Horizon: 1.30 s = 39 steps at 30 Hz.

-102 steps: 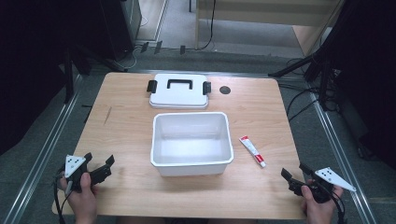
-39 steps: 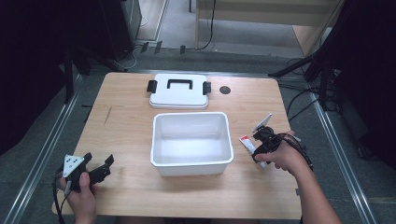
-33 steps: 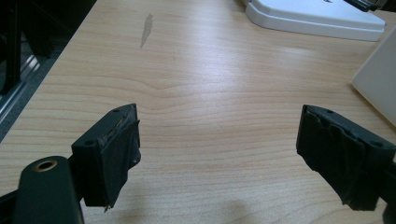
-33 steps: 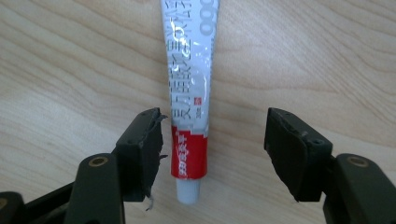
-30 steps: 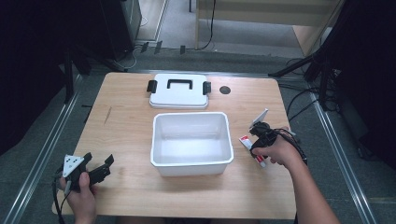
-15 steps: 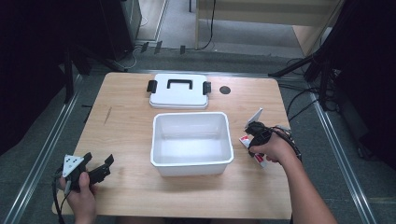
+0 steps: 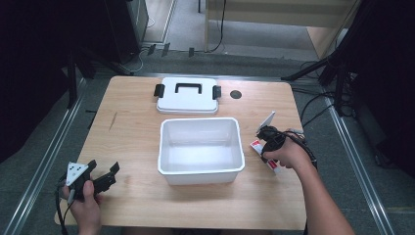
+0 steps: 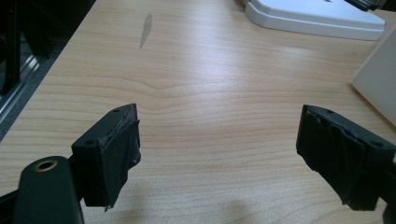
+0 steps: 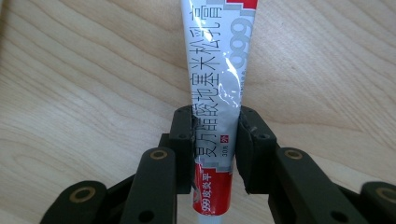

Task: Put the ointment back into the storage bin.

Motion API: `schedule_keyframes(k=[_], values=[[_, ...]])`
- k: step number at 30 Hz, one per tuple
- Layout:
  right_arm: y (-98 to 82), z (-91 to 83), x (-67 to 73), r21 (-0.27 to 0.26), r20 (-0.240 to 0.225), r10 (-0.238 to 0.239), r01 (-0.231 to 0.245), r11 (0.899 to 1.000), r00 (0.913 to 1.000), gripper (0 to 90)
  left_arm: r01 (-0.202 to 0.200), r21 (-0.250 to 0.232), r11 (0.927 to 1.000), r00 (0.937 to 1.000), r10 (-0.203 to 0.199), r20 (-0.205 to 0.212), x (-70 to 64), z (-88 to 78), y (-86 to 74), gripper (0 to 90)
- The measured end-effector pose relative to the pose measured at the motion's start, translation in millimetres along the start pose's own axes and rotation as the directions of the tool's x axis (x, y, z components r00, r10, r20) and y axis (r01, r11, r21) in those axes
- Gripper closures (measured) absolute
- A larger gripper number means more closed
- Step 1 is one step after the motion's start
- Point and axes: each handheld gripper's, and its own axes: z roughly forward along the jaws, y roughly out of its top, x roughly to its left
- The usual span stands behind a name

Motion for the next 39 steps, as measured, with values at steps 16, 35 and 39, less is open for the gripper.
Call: schedule_keyframes(k=[16, 35, 39], values=[[6.2, -49.7, 0.3, -0.052, -0.01, -0.008, 0.007, 0.999, 0.9999, 71.3, -0.002, 0.002, 1.0, 1.0, 0.002, 0.0, -0.3, 0.1, 0.1, 14.4], [20.0, -131.9, 12.8, -0.119, -0.004, -0.036, 0.035, 0.992, 0.9993, 71.4, -0.002, 0.003, 1.0, 1.0, 0.002, 0.0, -0.2, 0.5, 0.3, 14.4], [24.4, -144.5, 20.7, -0.135, -0.014, -0.045, 0.043, 0.99, 0.9989, 71.4, -0.001, 0.004, 1.0, 1.0, 0.001, 0.0, -0.1, 0.5, 0.3, 14.4]])
